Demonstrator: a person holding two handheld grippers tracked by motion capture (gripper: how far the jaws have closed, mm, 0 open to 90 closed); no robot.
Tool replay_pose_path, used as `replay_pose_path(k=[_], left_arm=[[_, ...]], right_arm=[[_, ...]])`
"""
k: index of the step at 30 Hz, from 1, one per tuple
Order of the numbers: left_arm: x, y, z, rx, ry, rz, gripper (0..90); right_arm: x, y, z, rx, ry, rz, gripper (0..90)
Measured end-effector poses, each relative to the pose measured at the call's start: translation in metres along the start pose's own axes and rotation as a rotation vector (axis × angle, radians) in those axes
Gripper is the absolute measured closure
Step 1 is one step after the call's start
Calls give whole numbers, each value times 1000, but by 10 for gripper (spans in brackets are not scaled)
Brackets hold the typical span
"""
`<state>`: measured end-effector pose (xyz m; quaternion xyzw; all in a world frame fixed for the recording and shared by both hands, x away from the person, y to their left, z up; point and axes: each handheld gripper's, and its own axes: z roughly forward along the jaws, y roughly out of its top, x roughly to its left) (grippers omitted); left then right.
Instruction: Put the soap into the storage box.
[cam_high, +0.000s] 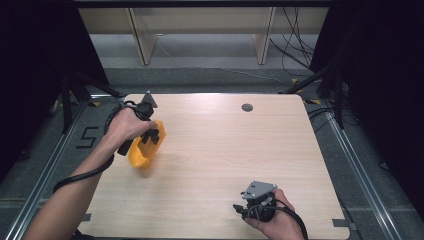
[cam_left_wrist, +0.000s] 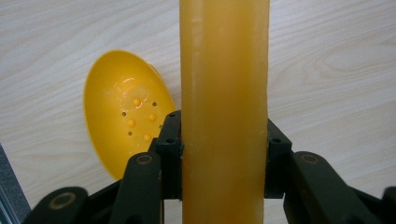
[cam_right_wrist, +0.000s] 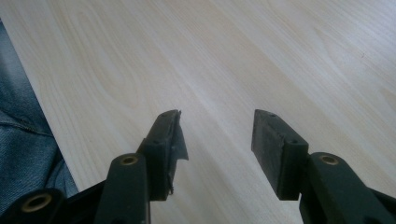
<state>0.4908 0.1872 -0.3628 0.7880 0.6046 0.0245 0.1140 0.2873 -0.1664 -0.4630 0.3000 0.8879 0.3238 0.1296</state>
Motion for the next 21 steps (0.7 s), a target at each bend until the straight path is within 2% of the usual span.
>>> replay_pose_path(k=[3, 4, 13, 16, 17, 19, 20, 21], left_arm=[[2, 0, -2, 10, 2, 5, 605], [2, 0, -1, 1, 4, -7, 605], [5, 0, -3, -8, 9, -21, 605], [7, 0, -3, -16, 17, -8, 605], [7, 0, -3, -10, 11, -25, 605], [10, 1, -5, -6, 14, -3, 605], [8, 0, -4, -11, 12, -30, 605], [9, 0, -5, -13, 14, -31, 605]], right_arm=[[0, 0, 0, 1, 0, 1, 522], [0, 0, 0, 1, 3, -2, 522], [1, 0, 0, 6, 7, 8, 522], [1, 0, 0, 7, 11, 6, 522], [1, 0, 0, 8, 8, 9, 522], [1, 0, 0, 6, 7, 7, 522], [1, 0, 0, 5, 6, 6, 522], [1, 0, 0, 6, 6, 5, 522]])
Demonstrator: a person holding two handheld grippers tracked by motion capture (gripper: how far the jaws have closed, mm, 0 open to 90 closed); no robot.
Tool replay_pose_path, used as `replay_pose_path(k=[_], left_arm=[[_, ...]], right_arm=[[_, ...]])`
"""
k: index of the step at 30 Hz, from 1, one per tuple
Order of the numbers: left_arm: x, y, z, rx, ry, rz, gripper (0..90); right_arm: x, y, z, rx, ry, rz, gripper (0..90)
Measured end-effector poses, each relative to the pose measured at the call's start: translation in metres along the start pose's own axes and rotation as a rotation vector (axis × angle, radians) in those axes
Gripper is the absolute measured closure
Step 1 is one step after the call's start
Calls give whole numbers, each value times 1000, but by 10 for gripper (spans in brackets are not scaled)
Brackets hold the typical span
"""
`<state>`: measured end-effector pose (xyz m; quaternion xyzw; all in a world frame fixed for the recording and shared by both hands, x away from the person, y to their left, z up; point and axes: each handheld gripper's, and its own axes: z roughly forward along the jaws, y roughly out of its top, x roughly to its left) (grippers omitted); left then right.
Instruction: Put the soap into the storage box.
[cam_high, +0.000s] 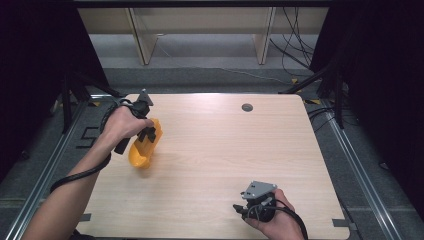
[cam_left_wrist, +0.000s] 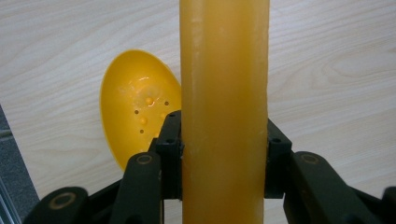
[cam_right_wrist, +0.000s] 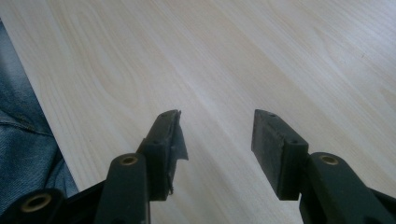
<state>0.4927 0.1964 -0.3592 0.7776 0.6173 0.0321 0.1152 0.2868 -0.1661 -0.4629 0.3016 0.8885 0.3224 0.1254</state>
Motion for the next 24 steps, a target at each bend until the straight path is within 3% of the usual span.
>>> replay_pose_path(k=[6, 7, 11, 14, 15, 17, 21, 23, 24], left_arm=[[4, 0, 0, -3, 3, -13, 605], [6, 0, 0, -1, 7, 4, 606], [7, -1, 1, -11, 11, -37, 605], [10, -1, 1, -2, 8, -34, 605], [13, -1, 0, 0, 14, -11, 605], [12, -2, 2, -10, 19, -50, 605], [17, -3, 2, 1, 24, -32, 605], [16, -3, 4, -13, 28, -68, 605], [18, -3, 4, -4, 33, -51, 605]], right_arm=[[0, 0, 0, -3, -6, -5, 521], [0, 0, 0, -2, -6, -6, 522], [-2, 0, 1, -6, -8, -24, 521], [-2, 0, 1, -7, -9, -17, 521], [-2, 0, 1, -6, -9, -17, 521], [-1, 0, 1, 3, -17, -15, 521], [0, 0, 0, -3, -6, -5, 521], [-1, 0, 0, -6, -9, -7, 521], [-1, 0, 1, -6, -9, -6, 521]])
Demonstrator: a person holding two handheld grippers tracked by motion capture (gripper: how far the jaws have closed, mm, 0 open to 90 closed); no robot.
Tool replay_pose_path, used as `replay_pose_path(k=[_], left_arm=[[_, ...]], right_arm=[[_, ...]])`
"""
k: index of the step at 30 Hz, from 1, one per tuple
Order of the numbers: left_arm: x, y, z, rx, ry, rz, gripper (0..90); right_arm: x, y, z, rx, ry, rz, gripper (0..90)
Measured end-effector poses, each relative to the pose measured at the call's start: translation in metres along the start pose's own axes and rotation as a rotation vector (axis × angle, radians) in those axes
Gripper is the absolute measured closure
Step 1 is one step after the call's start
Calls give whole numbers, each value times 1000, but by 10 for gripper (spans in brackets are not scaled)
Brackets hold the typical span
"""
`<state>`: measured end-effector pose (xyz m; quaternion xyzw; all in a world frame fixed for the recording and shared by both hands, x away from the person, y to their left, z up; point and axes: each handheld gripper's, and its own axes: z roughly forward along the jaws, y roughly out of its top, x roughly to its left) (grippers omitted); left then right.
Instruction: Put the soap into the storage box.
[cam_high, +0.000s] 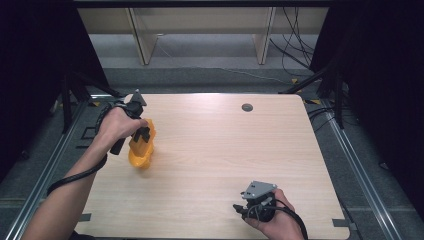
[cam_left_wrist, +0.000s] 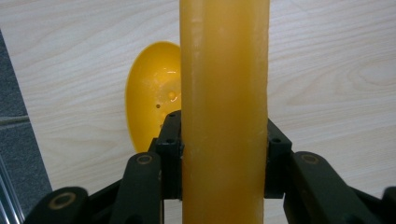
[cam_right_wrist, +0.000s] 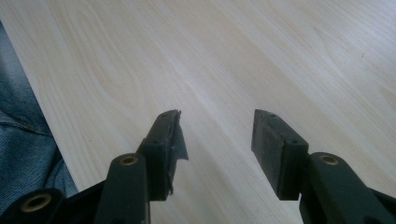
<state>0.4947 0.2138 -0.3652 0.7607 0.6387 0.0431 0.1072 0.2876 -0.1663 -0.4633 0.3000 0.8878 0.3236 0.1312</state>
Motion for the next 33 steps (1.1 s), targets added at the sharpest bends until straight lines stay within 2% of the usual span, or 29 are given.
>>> replay_pose_path(k=[1, 2, 3, 4, 5, 6, 9, 10, 11, 12, 13, 14, 15, 16, 18, 19, 21, 22, 24, 25, 26, 27, 29, 30, 31, 33], left_arm=[[2, 0, -1, 13, 2, 17, 605], [1, -1, 1, 4, 0, -9, 605], [1, -1, 2, -10, 8, -14, 605], [2, -1, 2, -6, 7, -14, 605], [3, -1, 2, 0, 6, -18, 606], [5, -1, 2, 9, 12, -1, 605], [5, -2, 5, -9, 15, -42, 605], [7, -1, 5, -2, 18, -21, 605], [8, -1, 5, 3, 16, -21, 605], [10, -1, 5, -1, 22, 7, 605], [10, -1, 6, -4, 15, -7, 605], [11, -1, 6, 2, 19, 2, 605], [12, -1, 6, 4, 17, 5, 605], [12, -2, 8, -4, 21, -12, 605], [16, -2, 7, 28, 24, 23, 605], [16, -2, 8, 29, 21, 14, 605], [19, -2, 8, 46, 26, 30, 605], [18, -3, 10, 20, 25, -1, 605], [18, -3, 11, 14, 31, -22, 605], [20, -3, 10, 30, 34, -1, 605], [21, -3, 10, 38, 34, 3, 605], [20, -4, 12, 18, 38, -22, 605], [21, -4, 14, 12, 34, -34, 605], [21, -5, 14, 9, 35, -35, 605], [21, -5, 15, 4, 34, -44, 605], [22, -4, 15, 12, 37, -38, 605]], right_arm=[[0, 0, 0, 0, 0, 0, 522], [0, 0, 0, 0, -1, 2, 522], [-1, 1, -1, 4, 4, -6, 522], [-2, 1, -1, 2, 0, -21, 522], [-2, 1, -2, 12, 2, -14, 522], [-2, 1, -1, 3, 1, -17, 522], [-1, 1, -2, 7, 0, -9, 522], [-2, 1, -1, 7, 0, -10, 522], [-1, 1, -1, 4, 1, -10, 522], [-2, 1, -1, 6, 2, -14, 521], [-2, 1, -1, 8, 5, -16, 522], [0, 1, -1, 10, 10, 6, 522], [-1, 1, -1, 7, 7, -9, 522], [-2, 1, -1, 5, 4, -16, 521], [-2, 1, 0, 9, 10, -8, 521], [-1, 1, -1, 11, 12, 2, 522], [0, 1, 0, 9, 11, 3, 522], [-2, 1, 0, 11, 9, -10, 522], [-1, 0, 1, -4, 1, -5, 521], [-1, 1, 1, -4, -3, -13, 521], [-1, 1, 1, -4, -3, -13, 521], [-2, 1, 0, 11, 5, -17, 521], [-2, 1, 0, 12, 6, -16, 521], [-1, 1, 1, -3, 1, -10, 521], [-1, 0, 1, -5, -2, -12, 521], [-1, 0, 1, -1, 3, -8, 521]])
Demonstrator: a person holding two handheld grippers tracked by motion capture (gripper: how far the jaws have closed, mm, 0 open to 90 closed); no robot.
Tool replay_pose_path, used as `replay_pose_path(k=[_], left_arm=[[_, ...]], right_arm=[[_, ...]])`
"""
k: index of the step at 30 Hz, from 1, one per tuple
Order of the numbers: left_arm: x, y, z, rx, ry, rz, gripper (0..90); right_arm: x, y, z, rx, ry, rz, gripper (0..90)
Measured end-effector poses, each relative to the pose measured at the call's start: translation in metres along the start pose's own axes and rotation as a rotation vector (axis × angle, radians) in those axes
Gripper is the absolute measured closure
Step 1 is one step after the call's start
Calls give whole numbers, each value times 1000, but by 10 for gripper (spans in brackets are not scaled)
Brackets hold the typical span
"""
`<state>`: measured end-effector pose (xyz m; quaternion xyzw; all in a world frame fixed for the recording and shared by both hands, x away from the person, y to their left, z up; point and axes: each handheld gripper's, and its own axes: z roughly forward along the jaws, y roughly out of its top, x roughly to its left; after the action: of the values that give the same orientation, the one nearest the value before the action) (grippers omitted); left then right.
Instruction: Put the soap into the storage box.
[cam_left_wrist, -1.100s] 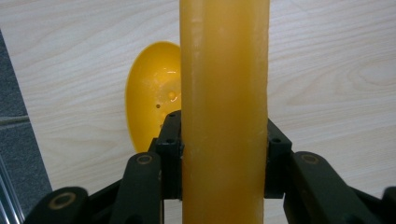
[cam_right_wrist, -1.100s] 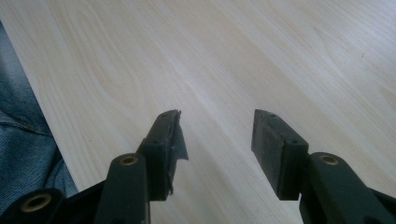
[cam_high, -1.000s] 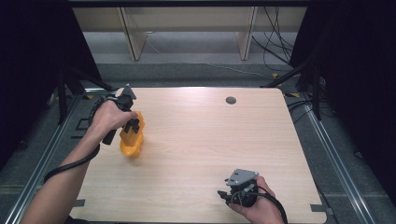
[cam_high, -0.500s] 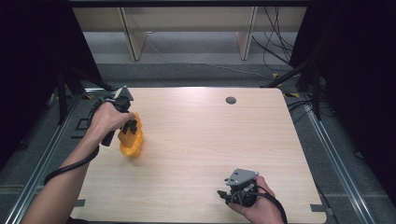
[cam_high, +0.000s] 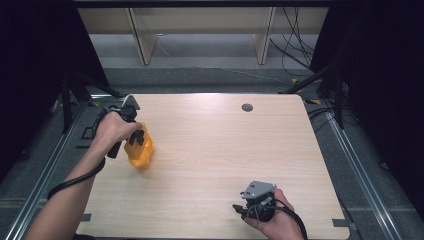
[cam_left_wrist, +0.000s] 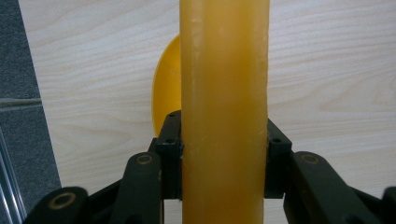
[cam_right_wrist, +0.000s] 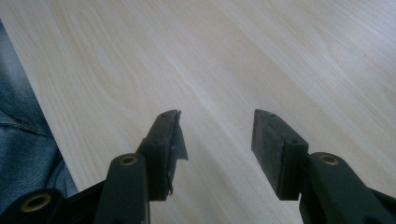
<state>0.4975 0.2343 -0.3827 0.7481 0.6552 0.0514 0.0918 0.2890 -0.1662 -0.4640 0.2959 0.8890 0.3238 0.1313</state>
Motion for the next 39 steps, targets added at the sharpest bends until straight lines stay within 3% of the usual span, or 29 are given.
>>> replay_pose_path(k=[2, 5, 7, 10, 11, 12, 14, 16, 21, 23, 25, 28, 31, 33, 38, 39], left_arm=[[0, 0, 1, 5, -5, 7, 605], [3, 0, 1, 46, -4, 51, 605], [1, 0, 3, 35, -5, 25, 605], [4, 1, 3, 45, 4, 41, 605], [4, 1, 3, 50, 1, 33, 605], [2, 1, 6, 20, -2, -2, 605], [2, 0, 7, 19, -4, -18, 605], [3, 0, 8, 23, -1, 3, 605], [4, 0, 11, 32, -9, 3, 605], [3, 0, 13, 16, -3, -14, 605], [6, 1, 11, 55, -1, 33, 605], [7, 0, 13, 45, -3, 39, 605], [6, 0, 14, 42, -7, 23, 604], [3, -1, 19, 13, -12, -21, 605], [5, -2, 23, 30, -13, 12, 604], [6, -2, 23, 57, -14, 24, 604]], right_arm=[[-1, 0, 0, -7, -3, -10, 521], [0, 0, 0, -1, -4, -5, 521], [0, 0, 0, 0, 0, 1, 521], [0, 0, -1, 0, 2, 4, 521], [0, 0, -1, 0, 2, 4, 521], [0, 0, 0, 1, 4, 3, 521], [0, 0, 0, 2, 3, 2, 521], [0, 0, 0, 2, 2, 1, 521], [1, 0, 0, 5, 4, 8, 521], [0, 0, 0, 8, 5, -4, 521], [1, 0, 0, 5, 4, 8, 521], [1, 0, 1, 9, 7, 3, 520], [0, 0, 0, 23, 13, 0, 520], [0, 0, 0, 23, 13, 0, 520], [2, 0, 0, 26, 17, 12, 519], [3, 0, 1, 17, 12, 13, 519]])
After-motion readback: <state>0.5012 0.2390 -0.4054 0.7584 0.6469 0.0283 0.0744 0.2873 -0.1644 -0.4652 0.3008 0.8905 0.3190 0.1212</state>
